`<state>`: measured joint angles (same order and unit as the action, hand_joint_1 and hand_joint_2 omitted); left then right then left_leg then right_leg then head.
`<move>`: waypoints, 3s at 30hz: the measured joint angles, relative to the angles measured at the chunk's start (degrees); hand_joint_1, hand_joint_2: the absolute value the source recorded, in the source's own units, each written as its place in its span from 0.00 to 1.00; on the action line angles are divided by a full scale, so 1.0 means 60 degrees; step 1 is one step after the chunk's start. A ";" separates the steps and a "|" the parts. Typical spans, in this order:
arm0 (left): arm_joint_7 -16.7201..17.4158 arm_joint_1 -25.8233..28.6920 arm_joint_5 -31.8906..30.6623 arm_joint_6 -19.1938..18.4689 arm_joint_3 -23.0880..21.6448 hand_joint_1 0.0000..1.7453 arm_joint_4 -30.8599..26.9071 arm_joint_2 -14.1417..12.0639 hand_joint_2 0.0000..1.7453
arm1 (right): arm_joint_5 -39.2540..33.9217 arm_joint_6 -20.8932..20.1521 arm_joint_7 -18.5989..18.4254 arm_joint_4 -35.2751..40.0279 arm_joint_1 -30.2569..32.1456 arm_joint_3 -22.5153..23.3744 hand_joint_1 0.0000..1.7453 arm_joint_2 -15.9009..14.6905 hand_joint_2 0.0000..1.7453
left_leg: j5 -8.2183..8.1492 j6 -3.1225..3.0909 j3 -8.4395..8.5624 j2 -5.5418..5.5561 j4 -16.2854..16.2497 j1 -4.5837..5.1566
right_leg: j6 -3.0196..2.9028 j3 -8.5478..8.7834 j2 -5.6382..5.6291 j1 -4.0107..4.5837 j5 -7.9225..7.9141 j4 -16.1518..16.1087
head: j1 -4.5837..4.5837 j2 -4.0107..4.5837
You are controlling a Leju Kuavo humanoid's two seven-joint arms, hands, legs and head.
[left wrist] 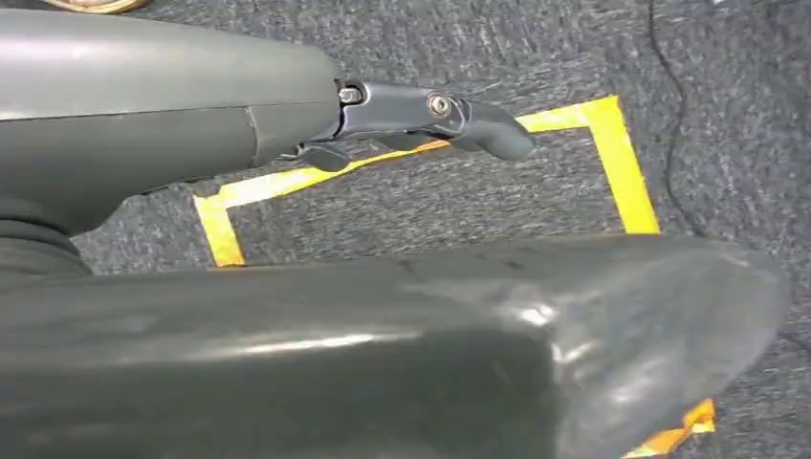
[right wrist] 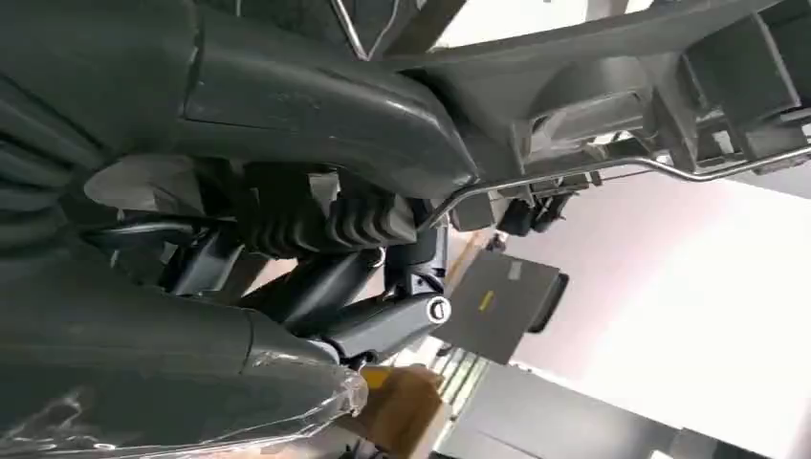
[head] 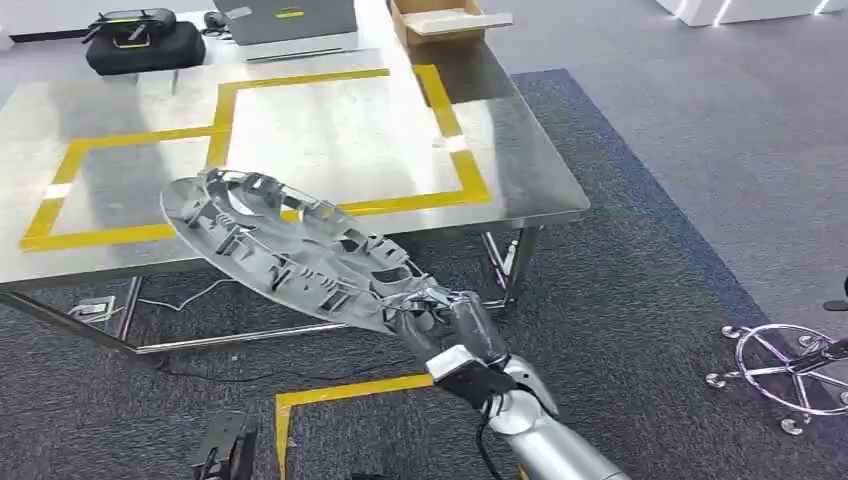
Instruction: Take the parts from the cabinet and place them on the table.
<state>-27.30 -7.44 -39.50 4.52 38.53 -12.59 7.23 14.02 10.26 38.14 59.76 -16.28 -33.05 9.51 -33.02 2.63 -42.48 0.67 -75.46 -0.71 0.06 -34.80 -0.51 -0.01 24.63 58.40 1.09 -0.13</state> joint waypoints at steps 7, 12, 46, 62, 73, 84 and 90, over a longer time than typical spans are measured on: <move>0.0058 0.0009 0.0055 -0.0033 0.0000 0.00 0.0000 -0.0040 0.00 | -0.0689 -0.0853 0.0004 -0.0051 -0.0055 0.0138 1.00 0.0277 1.00 | 0.1292 -0.0238 0.1379 -0.0023 0.3123 0.0030 | 0.0229 0.0043 -0.0039 0.0069 0.0052 0.0011 | -0.0007 0.0000; 0.0084 0.0103 0.0095 -0.0062 0.0022 0.00 0.0000 -0.0073 0.00 | -0.0784 -0.0992 0.0015 -0.0047 -0.0063 0.0171 1.00 0.0343 1.00 | 0.1007 -0.0551 0.1738 0.0025 0.3140 -0.0029 | 0.0500 -0.0687 0.0012 0.0032 0.0583 0.1508 | -0.0106 0.0000; -0.0259 0.0135 -0.0040 0.0313 0.0040 0.00 0.0004 0.0193 0.00 | -0.0959 -0.1178 0.0277 0.0076 0.0612 0.0627 1.00 0.0310 1.00 | 0.1185 -0.0548 0.1740 -0.0060 0.3137 0.0017 | 0.0532 -0.1565 0.0001 -0.0006 0.1090 0.2896 | -0.0211 0.0000; -0.0069 0.0065 -0.0390 0.0280 -0.0029 0.00 0.0000 0.0251 0.00 | 0.2030 0.2561 0.0266 0.0776 0.0648 0.0185 1.00 -0.0084 1.00 | 0.0043 -0.0046 0.0419 -0.0022 0.0448 0.0006 | 0.0024 -0.0092 -0.0046 -0.0060 -0.0057 -0.0007 | -0.0080 0.0000; 0.0044 -0.0105 -0.0550 0.0182 -0.0219 0.00 0.0000 0.0364 0.00 | 0.2046 0.3244 0.0262 0.1220 0.0187 0.0080 1.00 -0.0255 1.00 | 0.1195 -0.0472 0.1521 -0.0028 0.2981 -0.0036 | 0.0534 -0.0695 0.0012 -0.0031 0.0651 0.1238 | -0.0131 0.0000; 0.0036 -0.0081 -0.0510 0.0160 -0.0259 0.00 0.0000 0.0423 0.00 | 0.1671 0.3393 0.0273 0.1446 0.0292 -0.0284 1.00 -0.0433 1.00 | 0.1063 -0.0307 0.1620 0.0013 0.2996 0.0051 | 0.0278 -0.0197 -0.0035 0.0048 -0.0015 0.0118 | -0.0091 0.0000; 0.0014 -0.0052 -0.0393 0.0065 -0.0248 0.00 0.0000 0.0404 0.00 | -0.0329 0.1199 0.0149 0.1533 0.0320 -0.0168 1.00 -0.0364 1.00 | -0.0161 -0.0093 0.0359 -0.0010 0.0475 0.0029 | -0.0038 -0.0105 -0.0042 -0.0029 0.0167 -0.0025 | -0.0018 0.0000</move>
<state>-27.21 -7.75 -41.86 4.92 37.05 -12.59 9.66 12.04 17.46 39.03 68.96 -14.36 -34.05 7.32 -33.99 2.07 -40.32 0.61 -72.61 -0.54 -0.17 -35.43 -0.76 -0.18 25.63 58.25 0.98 -0.13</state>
